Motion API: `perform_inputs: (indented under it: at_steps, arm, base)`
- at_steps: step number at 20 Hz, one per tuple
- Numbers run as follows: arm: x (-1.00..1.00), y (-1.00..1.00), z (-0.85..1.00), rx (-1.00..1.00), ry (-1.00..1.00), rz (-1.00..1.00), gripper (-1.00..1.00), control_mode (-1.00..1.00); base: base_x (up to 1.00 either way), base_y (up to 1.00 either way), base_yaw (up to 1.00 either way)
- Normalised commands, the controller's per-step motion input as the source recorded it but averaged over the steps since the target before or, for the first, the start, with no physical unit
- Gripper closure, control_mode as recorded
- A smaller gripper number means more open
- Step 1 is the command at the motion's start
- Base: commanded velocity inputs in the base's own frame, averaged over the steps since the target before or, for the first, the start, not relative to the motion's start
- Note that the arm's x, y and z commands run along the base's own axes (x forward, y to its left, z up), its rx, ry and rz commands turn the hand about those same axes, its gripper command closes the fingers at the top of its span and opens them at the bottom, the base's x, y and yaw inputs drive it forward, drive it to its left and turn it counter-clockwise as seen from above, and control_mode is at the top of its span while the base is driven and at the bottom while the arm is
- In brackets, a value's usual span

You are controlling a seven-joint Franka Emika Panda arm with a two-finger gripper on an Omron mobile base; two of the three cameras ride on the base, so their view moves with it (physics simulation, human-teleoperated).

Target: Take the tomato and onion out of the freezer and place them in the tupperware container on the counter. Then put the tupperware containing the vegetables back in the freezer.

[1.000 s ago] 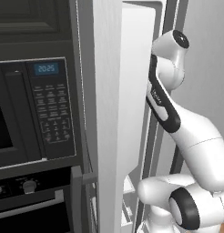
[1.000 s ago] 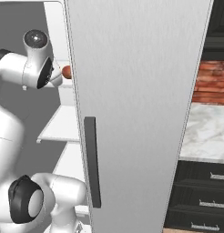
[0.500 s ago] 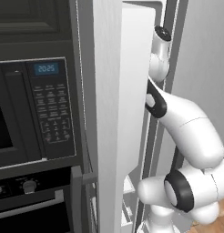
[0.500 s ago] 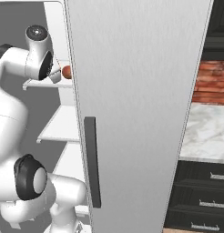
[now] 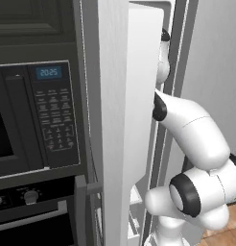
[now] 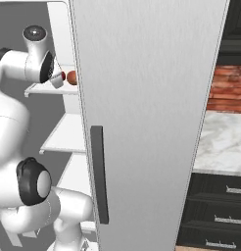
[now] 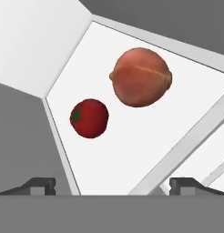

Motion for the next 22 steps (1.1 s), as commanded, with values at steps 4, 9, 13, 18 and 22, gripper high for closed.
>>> perform_inputs:
  at_steps: [4, 9, 13, 18, 22]
  arm:
    - [0.08, 0.00, -0.17, 0.00, 0.00, -0.10, -1.00, -1.00]
    - [0.23, 0.00, -0.13, 0.01, 0.02, -0.05, -1.00, -1.00]
    - [0.33, 0.00, -0.08, 0.05, 0.05, -0.01, -1.00, -1.00]
    - [0.35, 0.04, -0.08, 0.04, 0.06, 0.00, -1.00, -1.00]
    - [0.32, 0.13, -0.05, 0.01, 0.04, 0.00, -1.00, -1.00]
  base:
    - [0.00, 0.00, 0.00]
    - [0.00, 0.00, 0.00]
    - [0.00, 0.00, 0.00]
    - [0.00, 0.00, 0.00]
    - [0.00, 0.00, 0.00]
